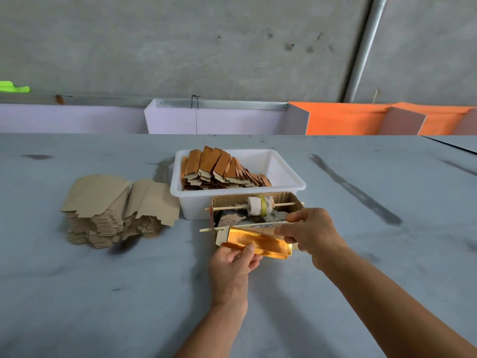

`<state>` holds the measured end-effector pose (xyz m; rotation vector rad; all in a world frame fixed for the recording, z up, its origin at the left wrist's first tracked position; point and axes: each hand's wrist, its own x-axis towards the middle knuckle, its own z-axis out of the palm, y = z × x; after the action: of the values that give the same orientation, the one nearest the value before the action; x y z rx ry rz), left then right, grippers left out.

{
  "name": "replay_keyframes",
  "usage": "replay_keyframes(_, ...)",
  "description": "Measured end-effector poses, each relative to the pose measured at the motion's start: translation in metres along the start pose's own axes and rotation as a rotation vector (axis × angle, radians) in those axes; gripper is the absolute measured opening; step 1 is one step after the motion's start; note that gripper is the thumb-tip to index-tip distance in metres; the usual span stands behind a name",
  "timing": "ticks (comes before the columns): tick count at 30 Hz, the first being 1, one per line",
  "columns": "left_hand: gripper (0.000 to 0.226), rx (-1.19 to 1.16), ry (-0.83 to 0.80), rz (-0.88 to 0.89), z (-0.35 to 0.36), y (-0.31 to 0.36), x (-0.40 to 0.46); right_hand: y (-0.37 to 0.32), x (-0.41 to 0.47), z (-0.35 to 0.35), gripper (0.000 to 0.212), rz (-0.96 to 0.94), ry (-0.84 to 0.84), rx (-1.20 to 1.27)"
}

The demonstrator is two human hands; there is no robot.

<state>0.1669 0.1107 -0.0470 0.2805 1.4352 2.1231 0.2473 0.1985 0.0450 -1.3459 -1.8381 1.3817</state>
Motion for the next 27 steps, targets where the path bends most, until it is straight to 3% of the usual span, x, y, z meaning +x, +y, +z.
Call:
replay_keyframes(10, 0.006, 0.003, 0.017, -0.016, 0.001, 0.001, -0.002, 0.018, -0.001, 0.004, 0.02, -0.052, 0.031, 0.046)
replay_keyframes(27, 0.008, -0.014, 0.029, -0.019, 0.001, 0.001, -0.002, 0.053, 0.006, 0.018, 0.018, -0.411, 0.144, -0.062)
